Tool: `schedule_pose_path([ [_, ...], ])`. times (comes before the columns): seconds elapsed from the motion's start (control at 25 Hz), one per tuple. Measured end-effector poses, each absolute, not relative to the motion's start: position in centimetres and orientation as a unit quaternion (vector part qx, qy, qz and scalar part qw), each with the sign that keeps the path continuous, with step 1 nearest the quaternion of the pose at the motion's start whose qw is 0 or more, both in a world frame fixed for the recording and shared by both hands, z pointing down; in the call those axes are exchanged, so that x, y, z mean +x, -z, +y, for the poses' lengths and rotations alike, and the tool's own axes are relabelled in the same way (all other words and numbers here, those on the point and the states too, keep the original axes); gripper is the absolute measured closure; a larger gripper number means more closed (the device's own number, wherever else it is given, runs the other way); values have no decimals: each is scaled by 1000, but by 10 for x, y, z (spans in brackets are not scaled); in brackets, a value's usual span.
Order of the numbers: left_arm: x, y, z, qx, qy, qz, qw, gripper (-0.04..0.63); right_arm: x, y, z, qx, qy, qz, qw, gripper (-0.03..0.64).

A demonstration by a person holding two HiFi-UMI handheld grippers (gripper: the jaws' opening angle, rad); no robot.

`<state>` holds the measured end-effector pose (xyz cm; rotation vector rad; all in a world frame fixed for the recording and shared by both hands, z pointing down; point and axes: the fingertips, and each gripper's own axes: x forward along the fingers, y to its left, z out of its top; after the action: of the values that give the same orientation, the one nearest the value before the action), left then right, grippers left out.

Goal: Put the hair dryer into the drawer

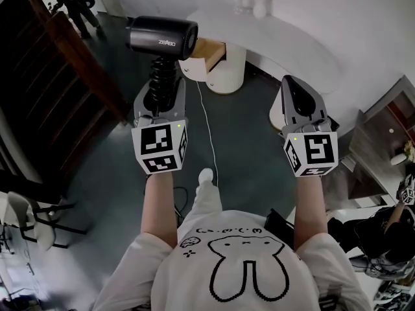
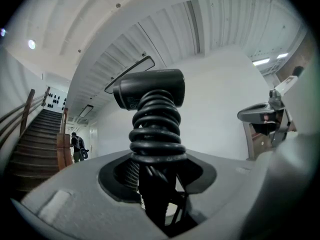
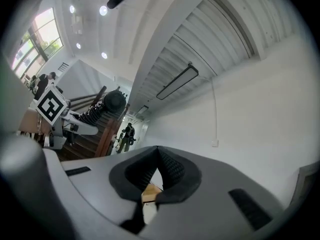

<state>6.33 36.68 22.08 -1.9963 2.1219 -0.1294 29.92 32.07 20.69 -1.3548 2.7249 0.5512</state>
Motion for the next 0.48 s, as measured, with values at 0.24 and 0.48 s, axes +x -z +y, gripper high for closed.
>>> schedule_pose_path([
  [0.24,48,-229,333,-684,46,721,104,405,290,-222,289,-443,-166,881,18,617],
  [0.48,22,-235,269,-685,47,721,96,405,273,-229,224,-452,-146,880,15,617],
])
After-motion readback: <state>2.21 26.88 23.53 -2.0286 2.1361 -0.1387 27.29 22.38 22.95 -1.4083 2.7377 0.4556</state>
